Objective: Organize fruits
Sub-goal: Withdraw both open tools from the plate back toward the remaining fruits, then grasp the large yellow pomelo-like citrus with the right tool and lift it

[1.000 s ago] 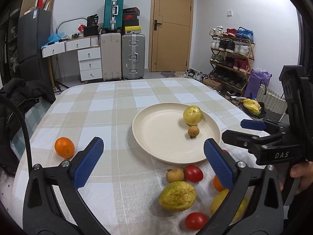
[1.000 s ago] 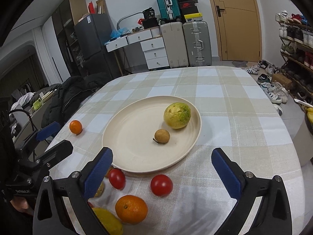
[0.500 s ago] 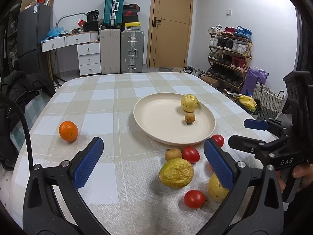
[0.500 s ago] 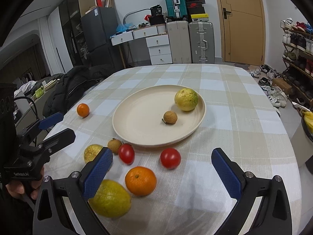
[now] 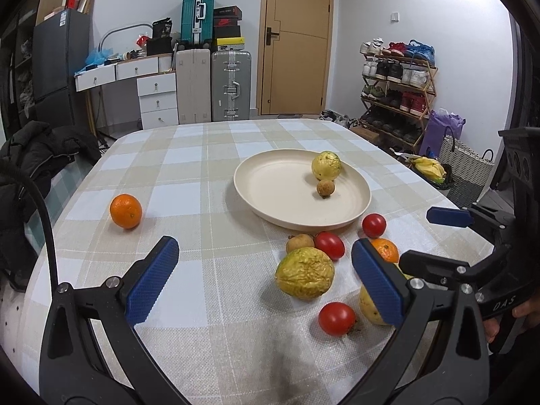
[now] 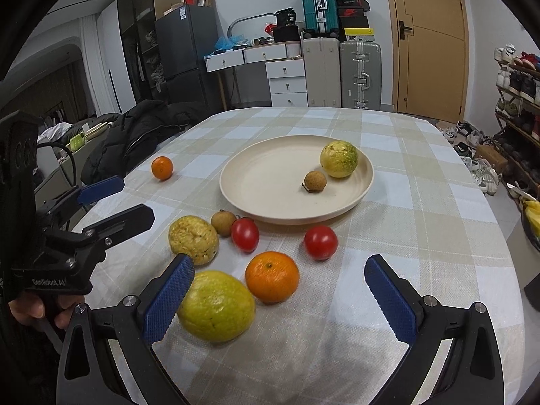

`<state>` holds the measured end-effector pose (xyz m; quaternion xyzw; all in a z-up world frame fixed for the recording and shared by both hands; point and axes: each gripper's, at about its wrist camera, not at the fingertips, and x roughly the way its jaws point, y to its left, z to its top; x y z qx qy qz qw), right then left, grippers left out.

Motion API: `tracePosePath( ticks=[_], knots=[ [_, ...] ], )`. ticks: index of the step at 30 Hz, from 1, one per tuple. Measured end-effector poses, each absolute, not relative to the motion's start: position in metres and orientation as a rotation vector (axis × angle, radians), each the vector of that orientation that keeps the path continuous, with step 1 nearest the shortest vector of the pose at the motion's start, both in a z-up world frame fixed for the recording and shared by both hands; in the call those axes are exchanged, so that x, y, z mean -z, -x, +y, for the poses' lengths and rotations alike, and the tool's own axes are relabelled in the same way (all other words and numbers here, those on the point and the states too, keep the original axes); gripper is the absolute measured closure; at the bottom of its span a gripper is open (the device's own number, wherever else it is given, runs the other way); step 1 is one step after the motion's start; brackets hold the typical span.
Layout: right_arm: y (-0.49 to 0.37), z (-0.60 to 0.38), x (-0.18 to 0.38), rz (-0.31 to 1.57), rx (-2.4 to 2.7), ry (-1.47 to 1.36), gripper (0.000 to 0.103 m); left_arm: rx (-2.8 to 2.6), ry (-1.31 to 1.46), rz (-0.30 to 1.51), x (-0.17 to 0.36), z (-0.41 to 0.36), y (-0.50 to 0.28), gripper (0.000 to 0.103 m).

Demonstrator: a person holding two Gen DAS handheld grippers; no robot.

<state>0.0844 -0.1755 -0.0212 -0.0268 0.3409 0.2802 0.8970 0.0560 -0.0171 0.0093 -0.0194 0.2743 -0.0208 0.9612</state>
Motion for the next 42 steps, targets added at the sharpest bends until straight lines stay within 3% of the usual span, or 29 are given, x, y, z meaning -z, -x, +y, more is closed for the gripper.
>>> tracePosePath(
  ticks=[42],
  knots=[
    [-0.074,-0.158,0.053,0.850,-0.664,0.042,0.003,0.032,-0.011,0.616,0.013,-0.026,-0.058,0.001]
  ],
)
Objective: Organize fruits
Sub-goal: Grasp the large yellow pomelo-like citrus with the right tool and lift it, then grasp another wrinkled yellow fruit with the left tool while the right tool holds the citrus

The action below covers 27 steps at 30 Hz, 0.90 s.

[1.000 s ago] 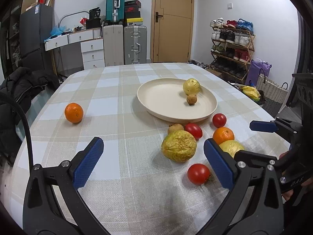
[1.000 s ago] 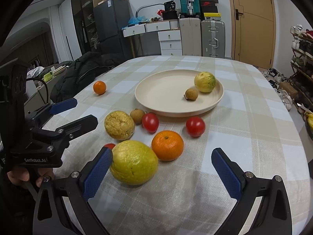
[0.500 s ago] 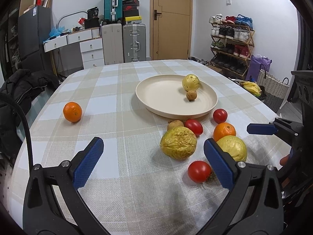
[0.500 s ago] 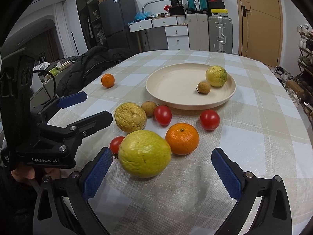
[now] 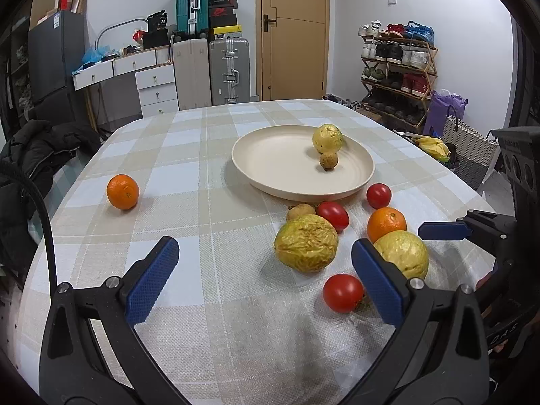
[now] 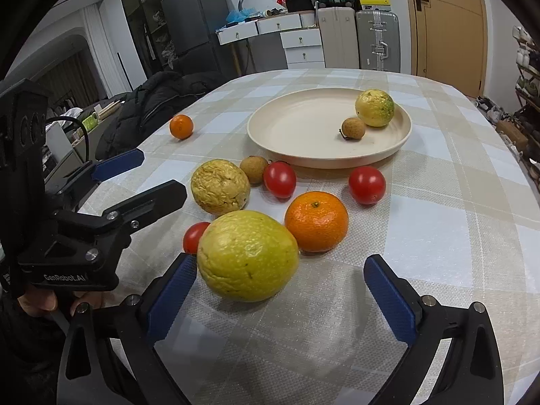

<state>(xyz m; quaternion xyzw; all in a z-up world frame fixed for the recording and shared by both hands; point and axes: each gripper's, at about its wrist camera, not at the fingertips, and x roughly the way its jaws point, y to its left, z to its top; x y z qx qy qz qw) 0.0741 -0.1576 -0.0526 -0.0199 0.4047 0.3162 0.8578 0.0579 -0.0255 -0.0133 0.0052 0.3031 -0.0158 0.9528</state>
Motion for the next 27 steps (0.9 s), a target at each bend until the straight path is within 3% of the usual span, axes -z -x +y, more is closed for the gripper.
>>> tracePosePath(
  ticks=[8,12,14,27],
  knots=[
    [-0.073,-0.154,0.055,0.870,-0.717,0.021,0.029,0.033,-0.010,0.617,0.014,-0.026,-0.058,0.001],
    [-0.072,-0.153,0.055,0.872,-0.735,0.018,0.034,0.034,-0.010,0.620,0.014,-0.026,-0.059,0.001],
    [-0.071,-0.152,0.055,0.879,-0.761,0.007,0.044,0.034,-0.010,0.621,0.015,-0.026,-0.059,0.001],
    [-0.058,-0.159,0.036,0.764,-0.733,0.014,0.044,0.039,-0.007,0.631,0.020,-0.028,-0.059,0.001]
  ],
)
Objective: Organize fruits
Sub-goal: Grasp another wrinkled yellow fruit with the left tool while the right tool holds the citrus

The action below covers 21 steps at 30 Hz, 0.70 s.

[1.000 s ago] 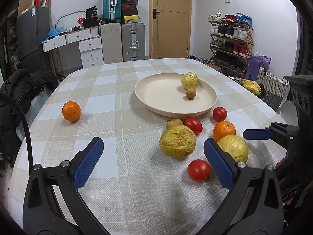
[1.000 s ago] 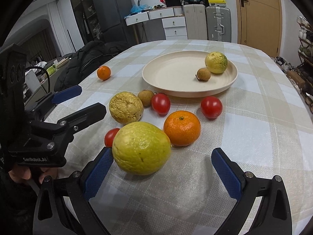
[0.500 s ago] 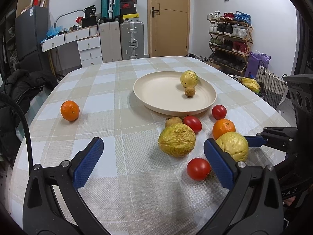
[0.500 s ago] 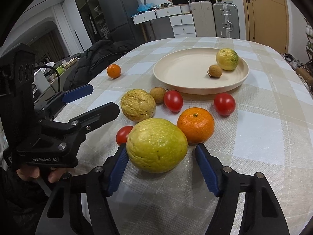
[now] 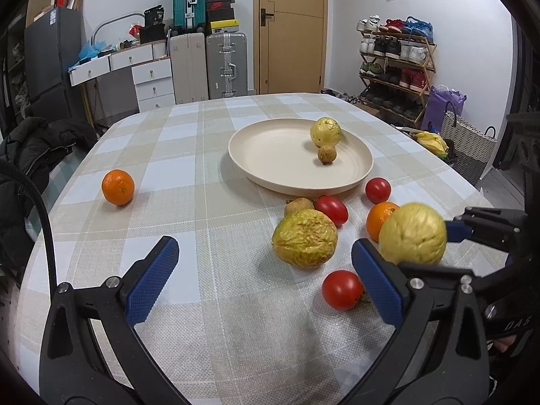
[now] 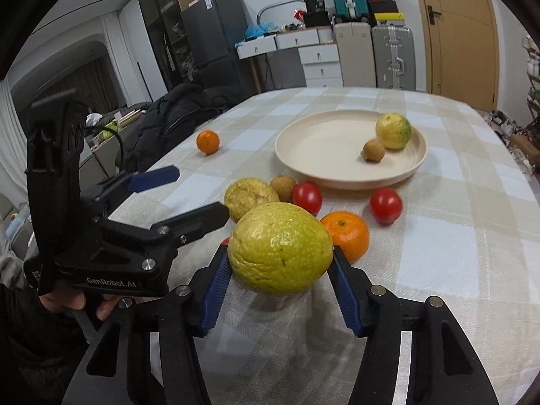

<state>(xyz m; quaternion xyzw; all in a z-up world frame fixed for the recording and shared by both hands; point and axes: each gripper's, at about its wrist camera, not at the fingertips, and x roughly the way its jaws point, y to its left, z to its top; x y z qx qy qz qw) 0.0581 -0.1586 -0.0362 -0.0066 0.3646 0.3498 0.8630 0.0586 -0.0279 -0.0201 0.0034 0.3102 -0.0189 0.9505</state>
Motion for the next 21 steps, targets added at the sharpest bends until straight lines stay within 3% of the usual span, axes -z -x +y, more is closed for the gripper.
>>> tracePosePath(
  ticks=[21],
  knots=[
    [-0.070,-0.185,0.030,0.719,-0.653,-0.077,0.044,0.072,-0.009,0.759,0.028,-0.045,-0.090,0.004]
  ],
)
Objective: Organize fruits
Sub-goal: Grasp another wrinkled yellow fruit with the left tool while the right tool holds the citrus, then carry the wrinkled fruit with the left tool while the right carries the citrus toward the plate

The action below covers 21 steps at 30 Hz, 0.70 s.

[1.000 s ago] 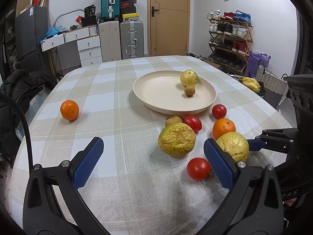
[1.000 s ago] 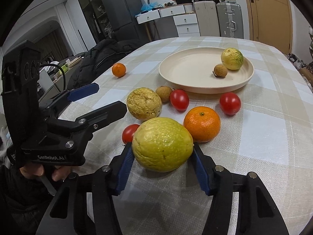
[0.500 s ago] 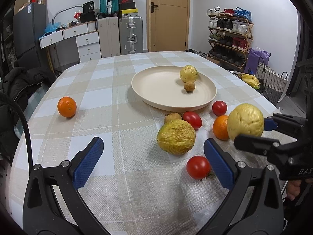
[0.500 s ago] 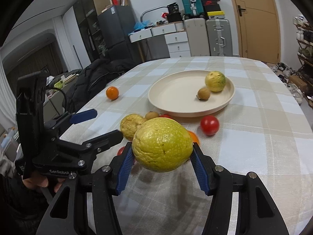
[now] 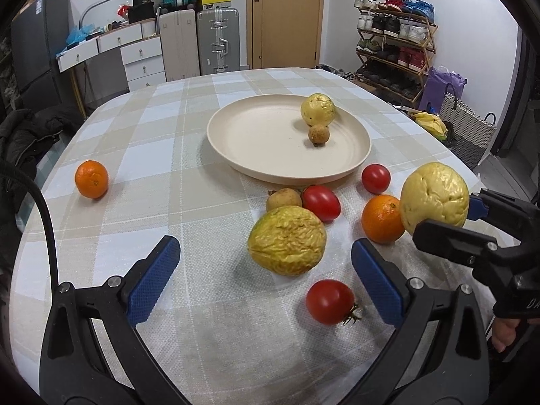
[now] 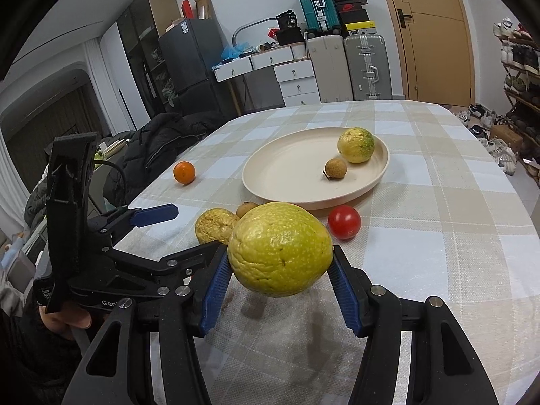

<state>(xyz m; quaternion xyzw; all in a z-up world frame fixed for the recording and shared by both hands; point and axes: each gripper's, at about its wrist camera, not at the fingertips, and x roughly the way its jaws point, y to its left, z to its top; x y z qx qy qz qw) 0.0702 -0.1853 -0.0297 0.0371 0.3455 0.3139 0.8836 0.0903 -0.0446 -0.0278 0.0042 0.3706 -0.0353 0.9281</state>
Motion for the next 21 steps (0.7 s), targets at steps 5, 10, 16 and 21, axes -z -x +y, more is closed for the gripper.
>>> tracePosePath(
  ticks=[5,10,16,21],
  knots=[
    [-0.071,-0.186,0.031,0.723,-0.651,-0.078,0.044,0.108,0.007,0.798,0.031,-0.049,-0.100,0.021],
    [-0.072,-0.188,0.030,0.718,-0.647,-0.078,0.044,0.134,0.012,0.819,0.035,-0.050,-0.107,0.035],
    [-0.071,-0.188,0.029,0.712,-0.645,-0.074,0.044,0.153,0.001,0.832,0.038,-0.053,-0.109,0.055],
    [-0.070,-0.187,0.030,0.713,-0.653,-0.075,0.044,0.167,0.013,0.830,0.038,-0.051,-0.110,0.057]
  ],
)
